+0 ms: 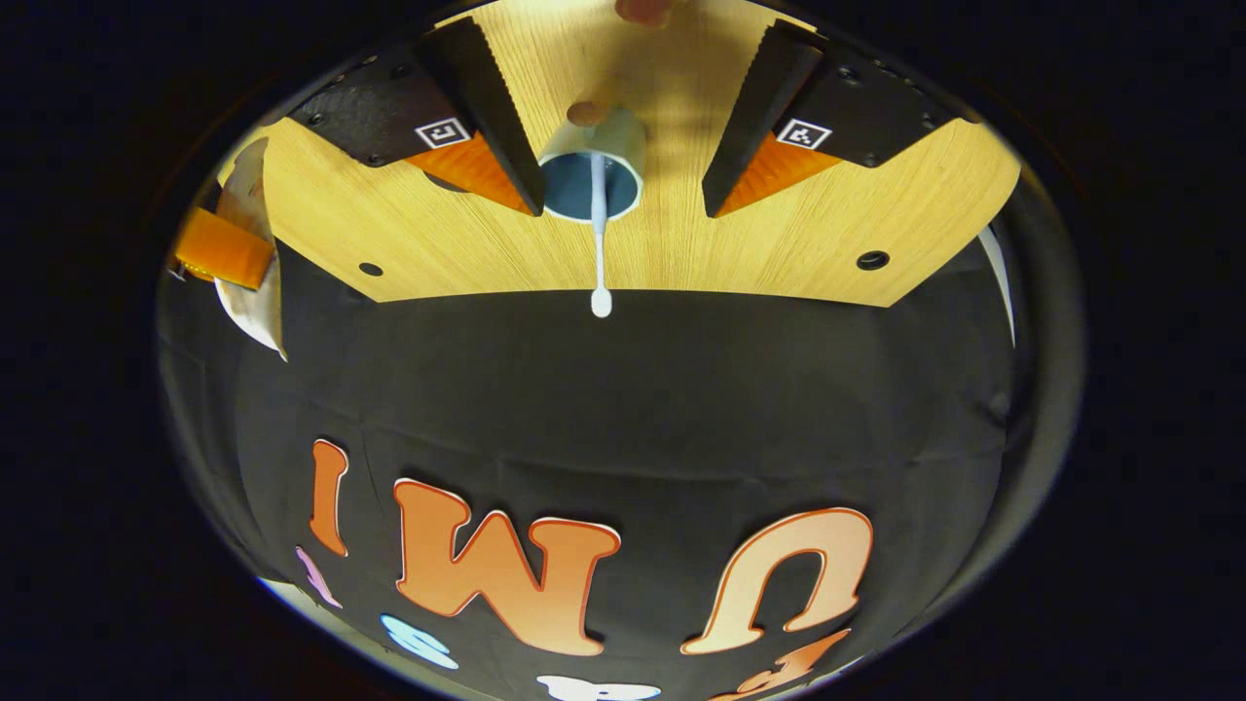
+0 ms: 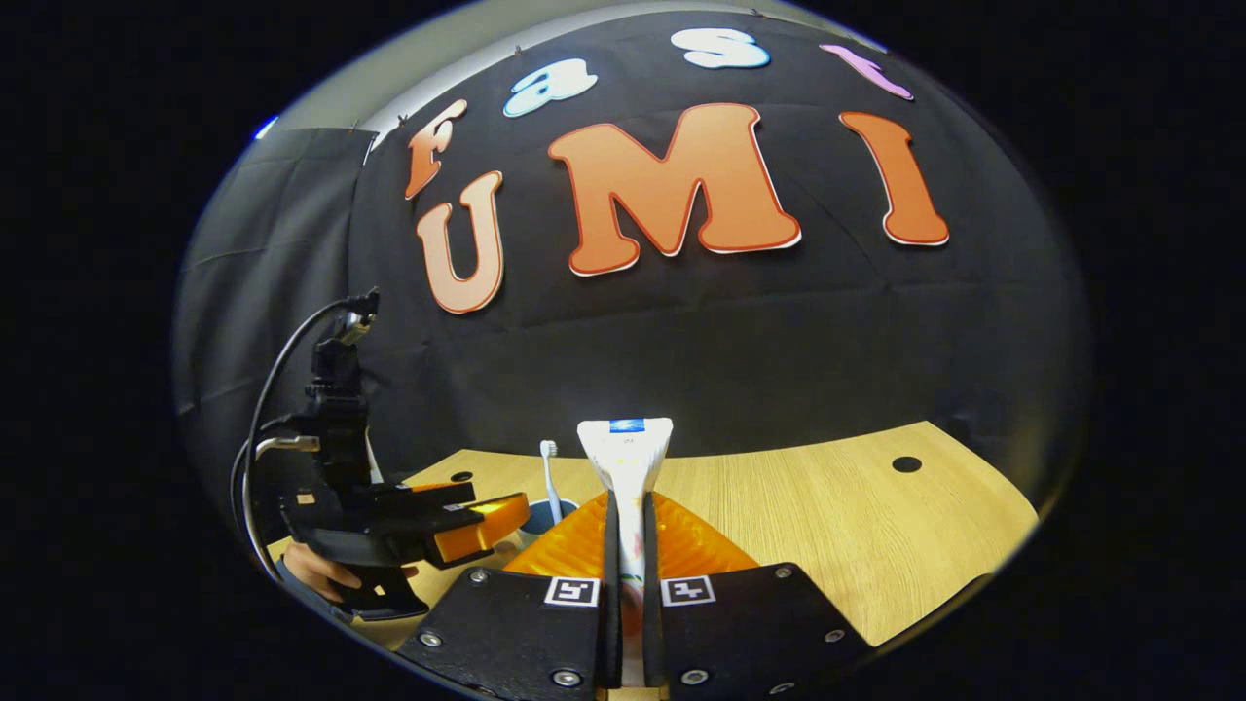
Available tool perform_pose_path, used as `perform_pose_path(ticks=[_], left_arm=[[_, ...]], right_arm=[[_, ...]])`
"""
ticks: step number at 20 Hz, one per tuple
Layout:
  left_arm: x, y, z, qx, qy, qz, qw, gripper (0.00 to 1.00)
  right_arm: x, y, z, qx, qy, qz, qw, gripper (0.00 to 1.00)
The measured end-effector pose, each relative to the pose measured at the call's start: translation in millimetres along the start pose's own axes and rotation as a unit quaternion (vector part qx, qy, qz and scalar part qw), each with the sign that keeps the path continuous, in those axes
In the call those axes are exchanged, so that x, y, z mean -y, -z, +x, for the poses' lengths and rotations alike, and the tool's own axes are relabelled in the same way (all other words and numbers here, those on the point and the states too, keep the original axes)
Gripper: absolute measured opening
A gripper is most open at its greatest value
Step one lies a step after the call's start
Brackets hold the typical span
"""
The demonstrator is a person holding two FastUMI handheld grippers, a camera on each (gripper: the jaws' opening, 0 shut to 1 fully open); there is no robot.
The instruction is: Put the toothbrush and toothpaste on the desktop into the cup, then pick up the cup and place it on the coaster on the desktop.
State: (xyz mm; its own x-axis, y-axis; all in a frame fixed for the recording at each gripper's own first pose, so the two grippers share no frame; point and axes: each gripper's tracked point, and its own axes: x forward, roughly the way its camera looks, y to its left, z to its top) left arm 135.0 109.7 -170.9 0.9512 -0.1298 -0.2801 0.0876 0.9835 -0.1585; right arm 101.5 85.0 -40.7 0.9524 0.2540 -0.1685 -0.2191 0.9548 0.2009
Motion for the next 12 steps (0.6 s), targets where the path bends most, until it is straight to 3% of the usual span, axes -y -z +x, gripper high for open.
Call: perform_pose_path(ticks=[5,12], left_arm=[[-17.6,-11.0,-44.8,0.030,0.003,0.027,0.999,0.98],[-58.7,1.2,-93.2,0.051,-0.036,0.036,0.997,0.98]], right_arm=[[-25.0,-5.5,18.5,0.018,-0.026,-0.004,1.000,0.09],[-47.3,-2.6,47.6,0.037,-0.044,-0.009,0.998,0.08]])
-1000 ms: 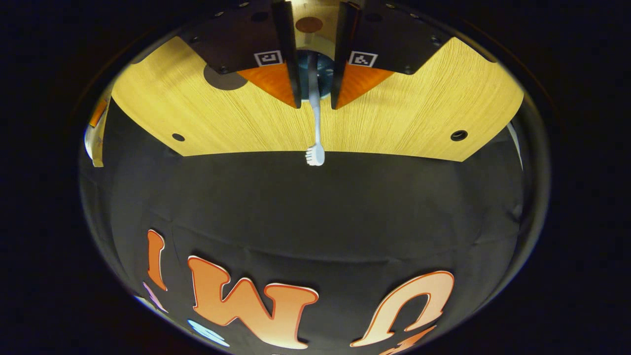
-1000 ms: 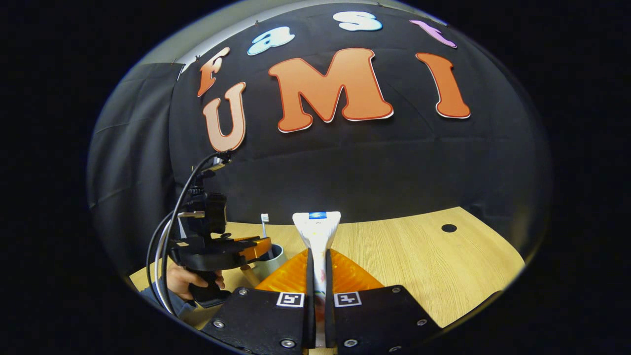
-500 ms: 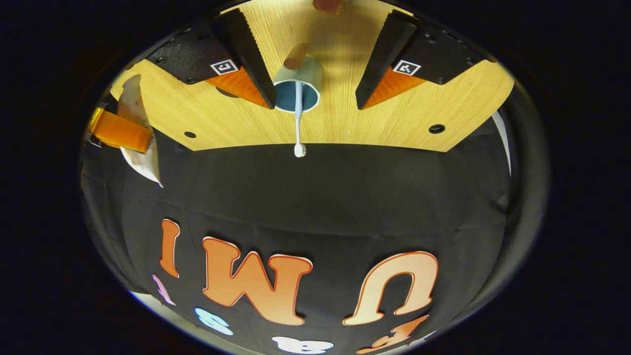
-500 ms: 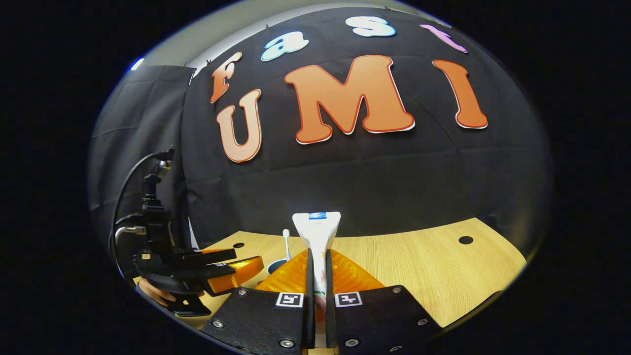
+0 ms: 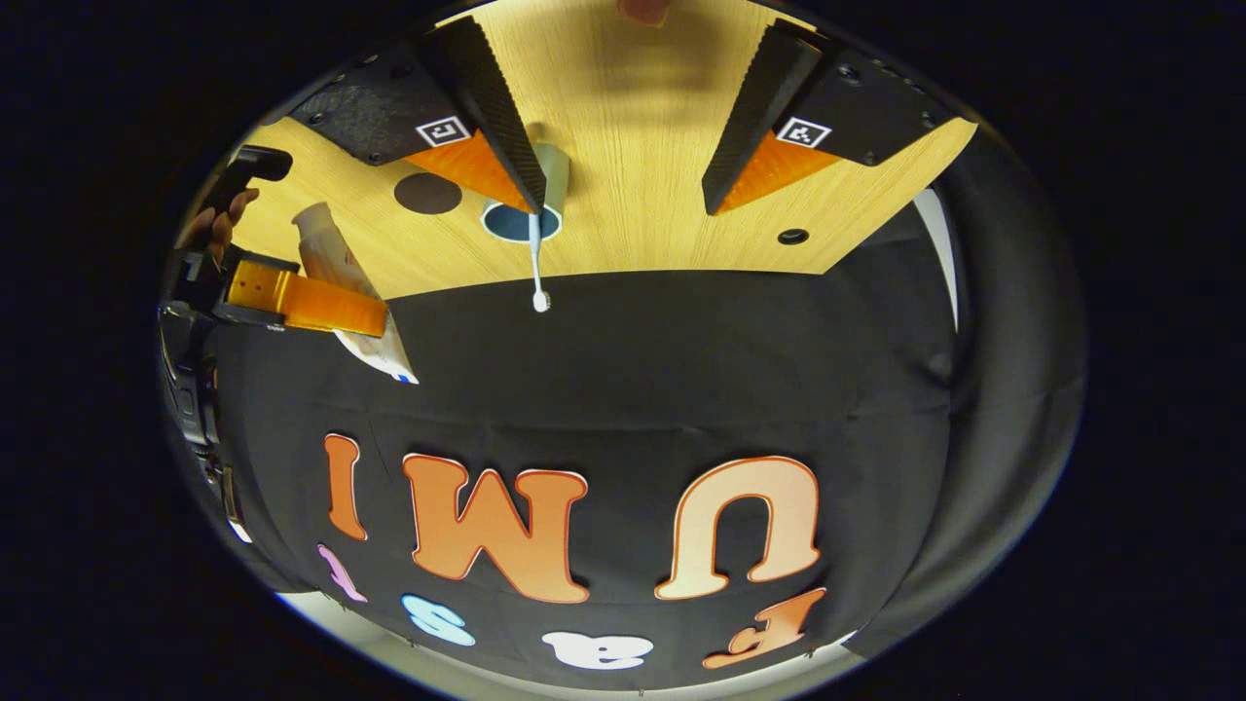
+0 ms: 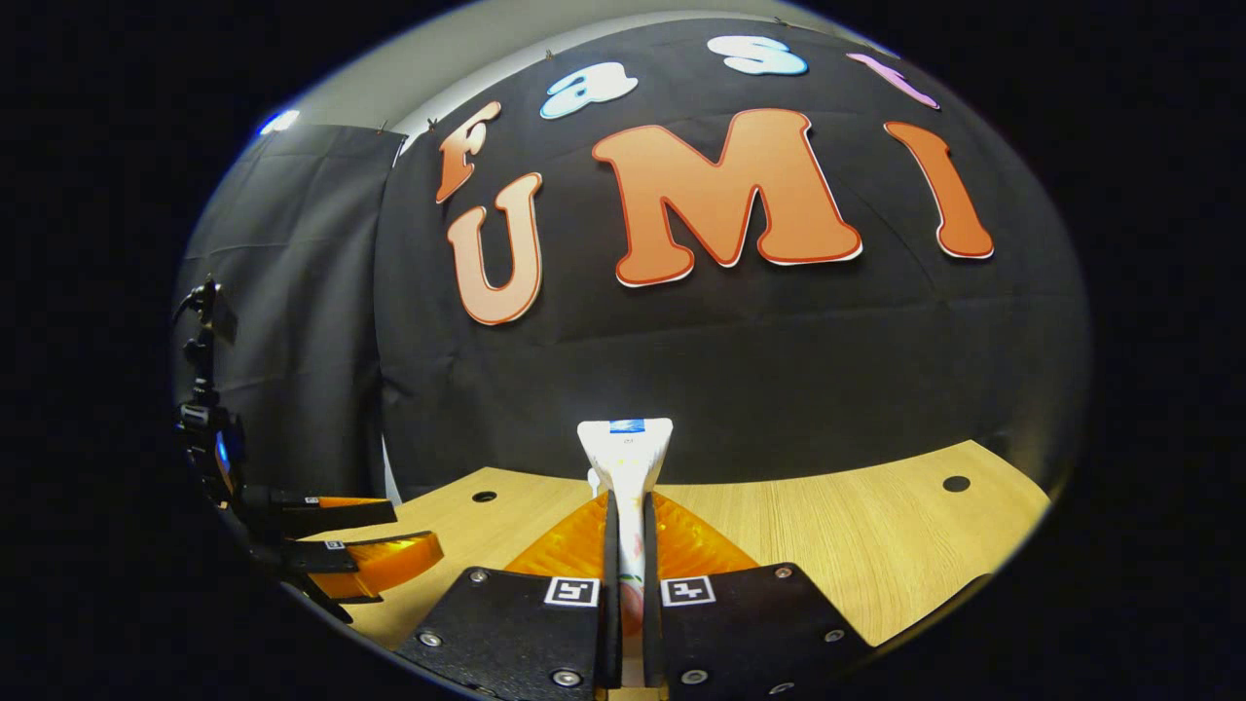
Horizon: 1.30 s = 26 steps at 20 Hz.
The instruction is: Put the toothbrush and toothpaste on the desktop into the cup, then pick up the cup and place it on the coaster on the desktop.
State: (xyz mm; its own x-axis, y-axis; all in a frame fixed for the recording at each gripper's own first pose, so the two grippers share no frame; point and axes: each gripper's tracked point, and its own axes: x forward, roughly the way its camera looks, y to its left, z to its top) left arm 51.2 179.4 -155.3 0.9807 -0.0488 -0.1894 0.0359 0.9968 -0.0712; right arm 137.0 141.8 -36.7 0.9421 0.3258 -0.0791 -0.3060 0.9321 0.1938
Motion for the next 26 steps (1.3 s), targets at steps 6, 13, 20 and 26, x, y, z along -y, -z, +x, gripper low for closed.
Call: perform_pose_path(ticks=[6,13,20,26], left_arm=[[-15.0,9.1,-22.1,0.014,-0.018,-0.010,1.000,0.98],[-25.9,47.5,-23.5,-0.022,-0.026,-0.017,0.999,0.98],[-35.0,73.3,-19.1,-0.043,-0.034,-0.042,0.998,0.98],[-33.3,87.6,-13.1,-0.067,-0.035,-0.048,0.996,0.98]], right_arm=[[-17.7,-12.4,34.3,0.042,-0.025,0.013,0.999,0.09],[-48.0,-16.2,72.3,0.096,-0.068,0.043,0.992,0.09],[-53.8,2.5,111.4,0.097,-0.060,0.035,0.993,0.10],[-46.7,33.3,130.3,0.072,-0.052,0.062,0.994,0.11]])
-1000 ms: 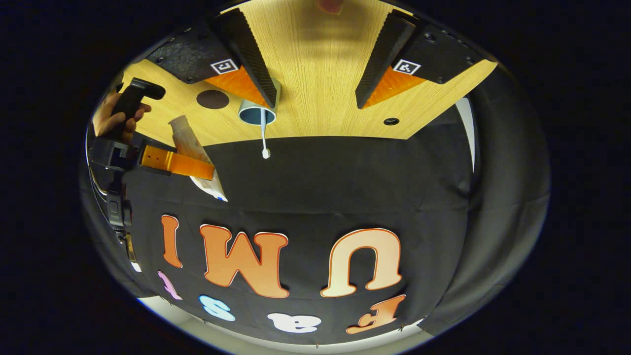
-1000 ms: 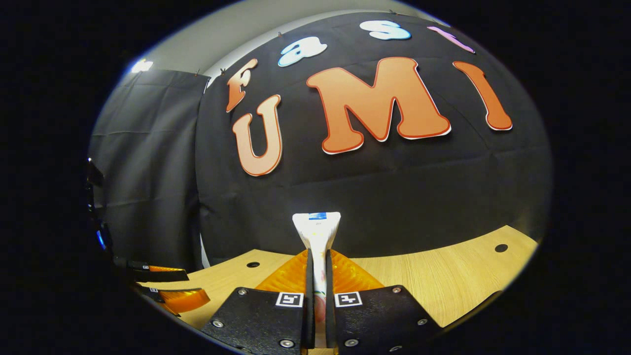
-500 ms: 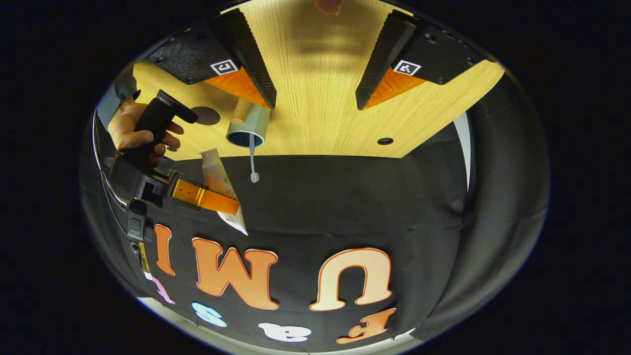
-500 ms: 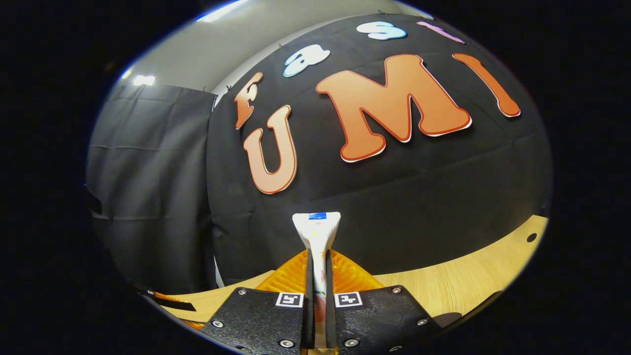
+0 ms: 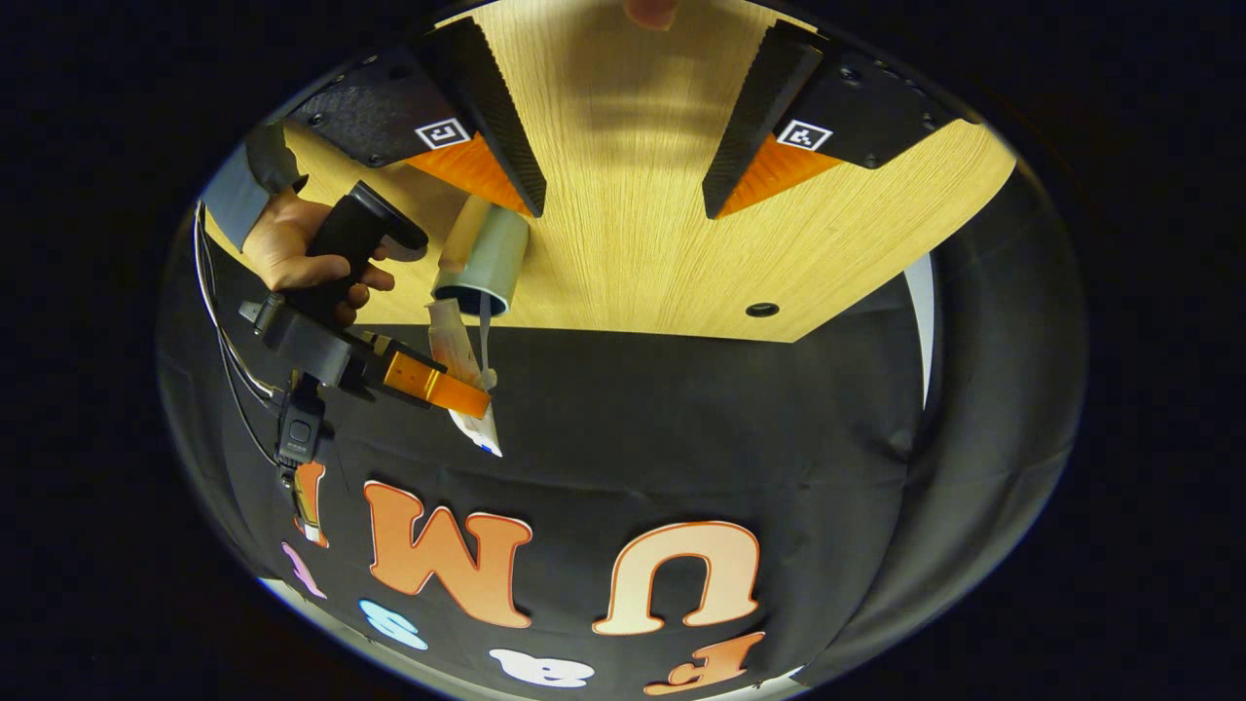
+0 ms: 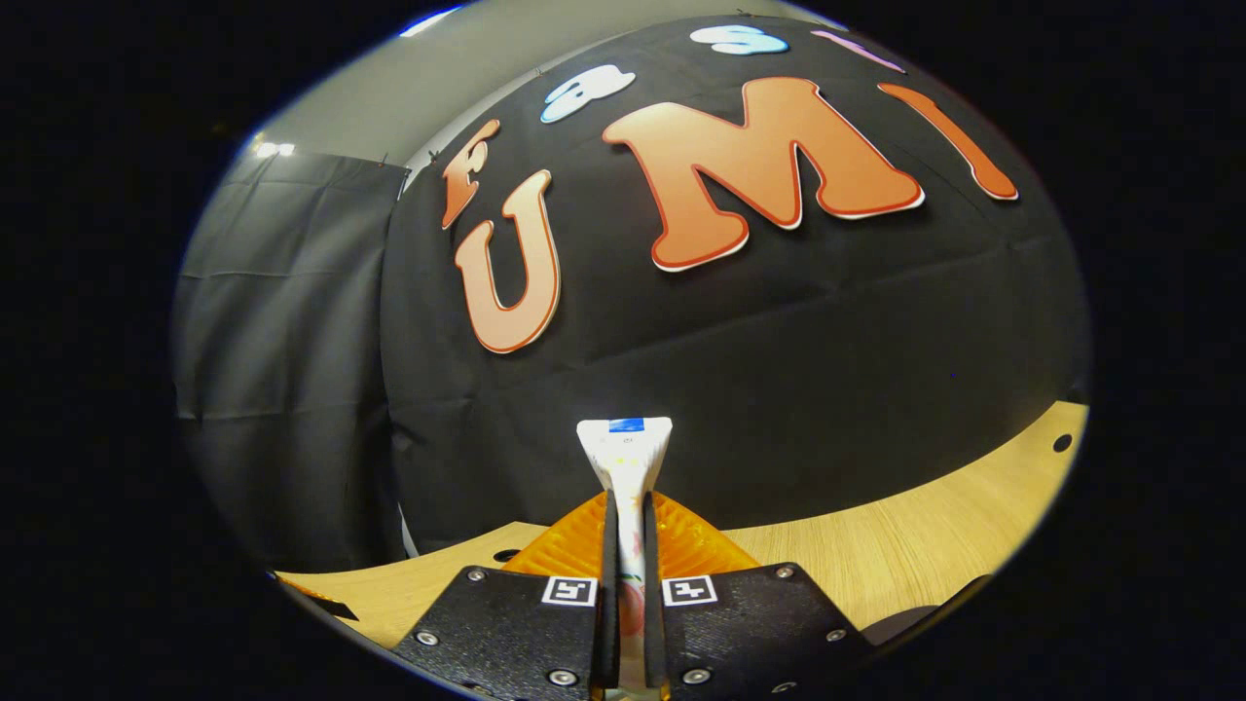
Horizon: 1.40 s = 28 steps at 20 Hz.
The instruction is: Put the toothbrush and toothpaste on the desktop into the cup, then pick up the cup and place it on the coaster on the desktop.
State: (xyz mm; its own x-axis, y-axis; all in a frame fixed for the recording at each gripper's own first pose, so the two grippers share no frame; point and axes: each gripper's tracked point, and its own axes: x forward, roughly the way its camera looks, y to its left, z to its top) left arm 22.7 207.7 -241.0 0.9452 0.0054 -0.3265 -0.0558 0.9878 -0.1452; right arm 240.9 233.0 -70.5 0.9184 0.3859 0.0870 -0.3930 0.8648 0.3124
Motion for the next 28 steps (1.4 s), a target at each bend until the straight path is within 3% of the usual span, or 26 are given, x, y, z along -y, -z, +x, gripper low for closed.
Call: perform_pose_path(ticks=[6,14,18,21,23,24,25,26,27,28], left_arm=[[5.4,13.6,2.2,-0.022,0.002,-0.014,1.000,0.98],[23.8,13.6,-7.1,-0.031,0.012,-0.015,0.999,0.98],[41.1,7.2,-14.5,-0.032,0.024,-0.020,0.999,0.98],[53.7,6.2,-17.6,-0.037,0.033,-0.019,0.999,0.98],[60.7,7.0,-14.9,-0.041,0.042,-0.022,0.998,0.98],[59.8,9.6,-12.9,-0.046,0.037,-0.022,0.998,0.98],[60.6,11.1,-13.1,-0.049,0.034,-0.024,0.998,0.98],[61.5,10.4,-13.6,-0.049,0.035,-0.026,0.998,0.98],[62.0,11.4,-14.9,-0.050,0.034,-0.027,0.998,0.98],[62.9,10.4,-14.4,-0.050,0.034,-0.026,0.998,0.98]], right_arm=[[6.8,17.7,0.9,-0.022,0.014,-0.016,1.000,0.14],[1.3,25.7,-30.3,-0.066,0.000,-0.052,0.996,0.16],[20.4,22.7,-51.4,-0.089,0.020,-0.038,0.995,0.16],[35.5,27.2,-68.1,-0.122,0.036,-0.034,0.991,0.21],[39.5,34.5,-79.8,-0.149,0.039,-0.001,0.988,0.25],[42.3,40.7,-83.4,-0.161,0.042,0.012,0.986,0.22],[44.0,47.7,-86.8,-0.175,0.045,0.013,0.983,0.36],[44.9,49.4,-90.3,-0.181,0.046,0.013,0.982,0.29],[45.5,49.4,-93.3,-0.185,0.047,0.012,0.982,0.42],[46.7,48.0,-97.1,-0.187,0.049,0.009,0.981,0.48]])
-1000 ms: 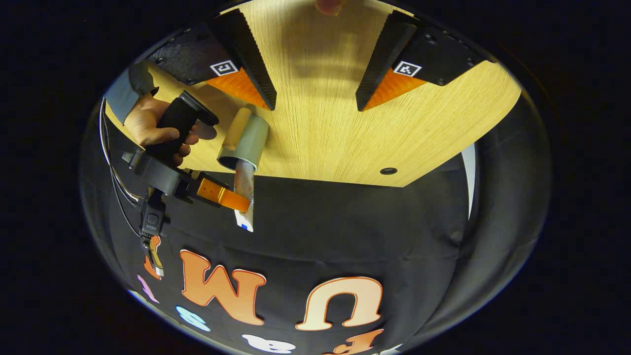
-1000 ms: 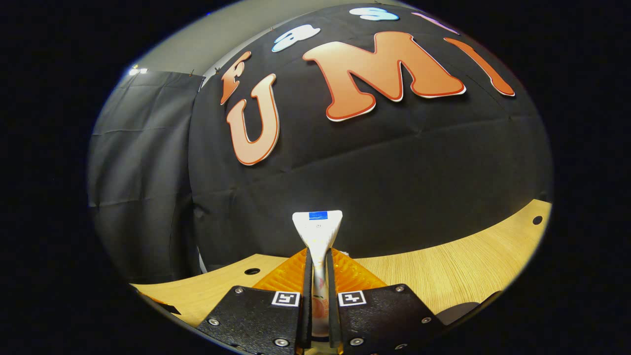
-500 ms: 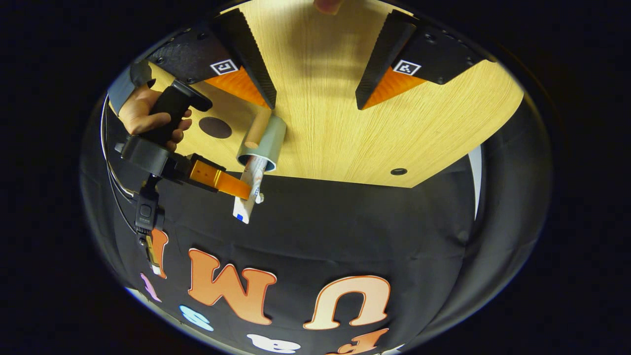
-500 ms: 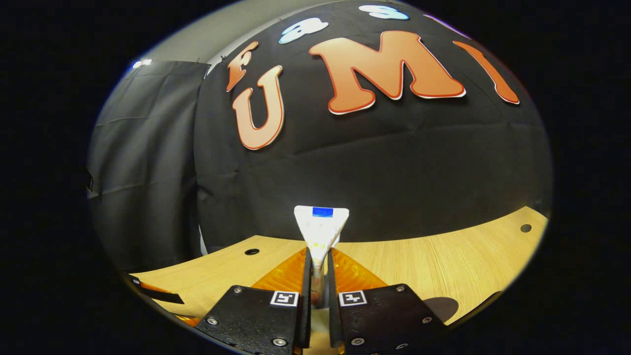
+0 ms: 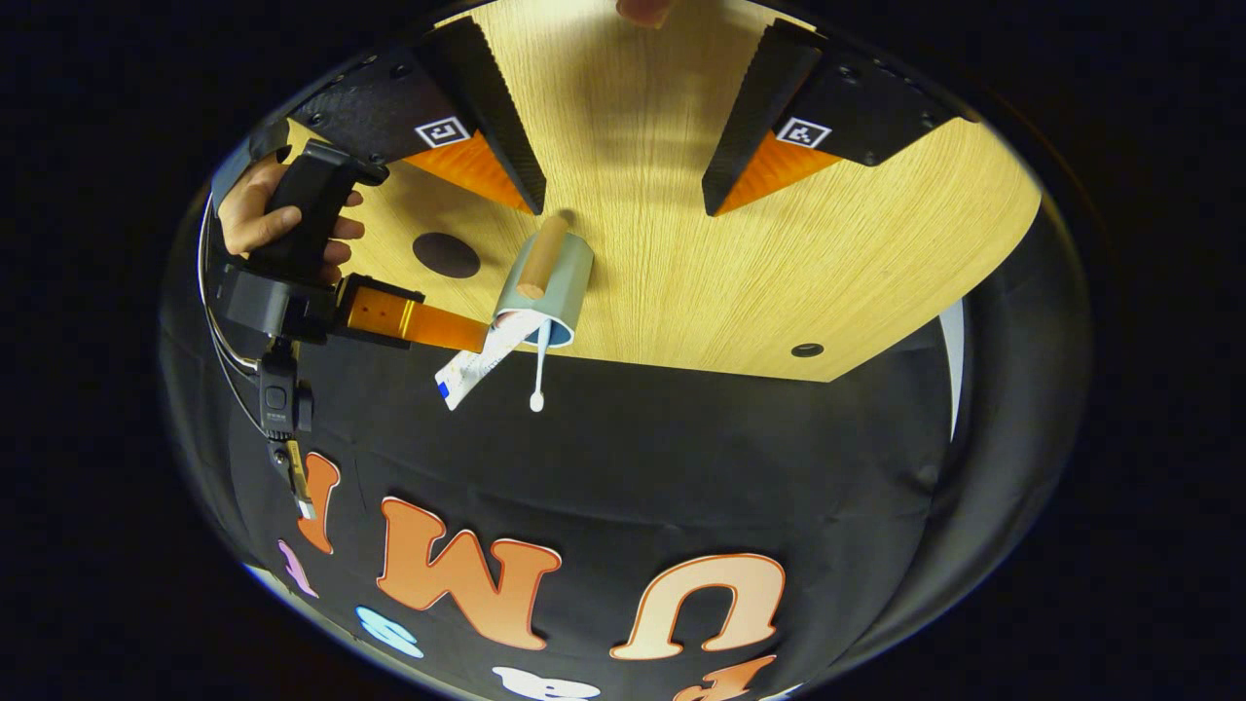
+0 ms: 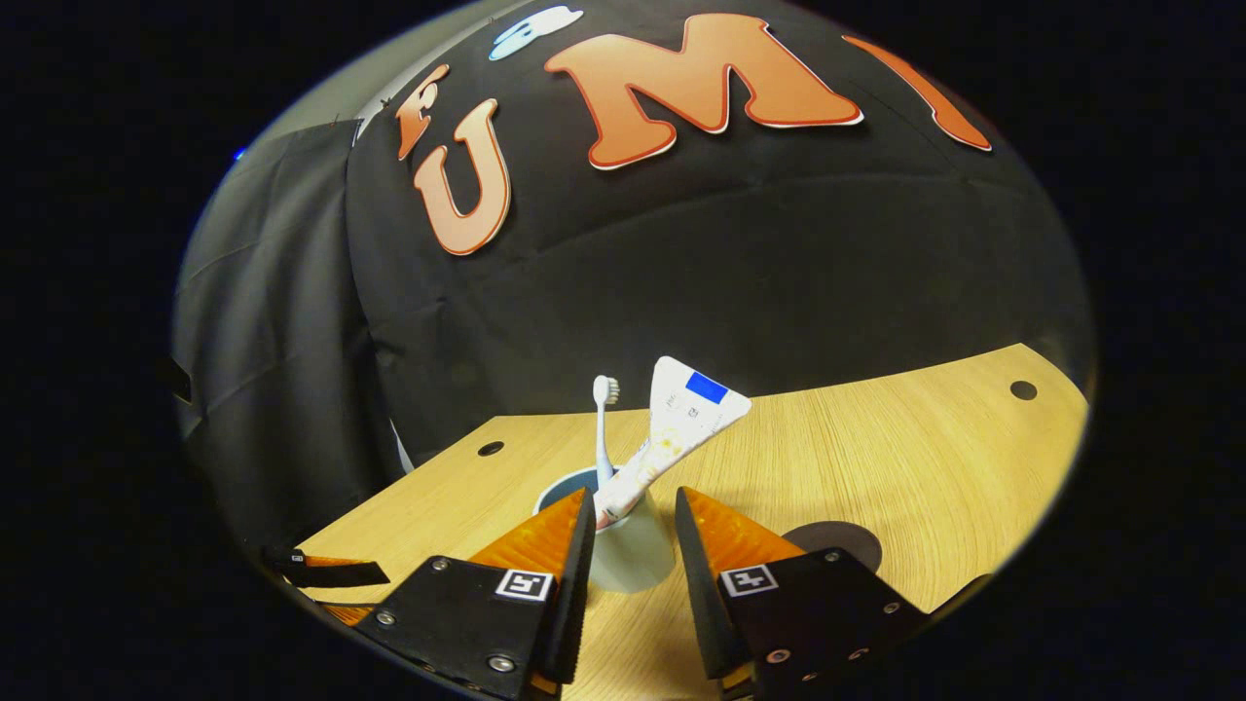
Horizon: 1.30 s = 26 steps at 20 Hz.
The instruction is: Put the toothbrush and toothpaste on the desktop into the cup, then pick up the cup and place it on the coaster on the desktop.
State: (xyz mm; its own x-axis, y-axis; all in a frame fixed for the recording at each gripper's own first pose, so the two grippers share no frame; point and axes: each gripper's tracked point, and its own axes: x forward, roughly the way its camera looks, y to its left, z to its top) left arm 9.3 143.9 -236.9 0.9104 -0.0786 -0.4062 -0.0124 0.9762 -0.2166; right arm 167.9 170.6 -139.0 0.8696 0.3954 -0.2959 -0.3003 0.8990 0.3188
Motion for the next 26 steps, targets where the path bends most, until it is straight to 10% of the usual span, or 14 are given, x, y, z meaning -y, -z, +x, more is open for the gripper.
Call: perform_pose_path(ticks=[11,17,26], left_arm=[[53.0,-48.1,21.1,-0.039,0.086,0.017,0.995,0.97],[75.9,-56.6,56.7,-0.100,0.100,0.075,0.987,0.98],[79.3,-16.1,110.4,-0.269,0.069,0.172,0.945,0.97]], right_arm=[[31.0,-65.4,-117.5,0.060,0.020,-0.023,0.998,0.88],[47.8,-108.4,-180.0,0.103,0.044,-0.040,0.993,0.92],[76.2,-96.9,-229.8,0.095,0.073,-0.061,0.991,0.93]])
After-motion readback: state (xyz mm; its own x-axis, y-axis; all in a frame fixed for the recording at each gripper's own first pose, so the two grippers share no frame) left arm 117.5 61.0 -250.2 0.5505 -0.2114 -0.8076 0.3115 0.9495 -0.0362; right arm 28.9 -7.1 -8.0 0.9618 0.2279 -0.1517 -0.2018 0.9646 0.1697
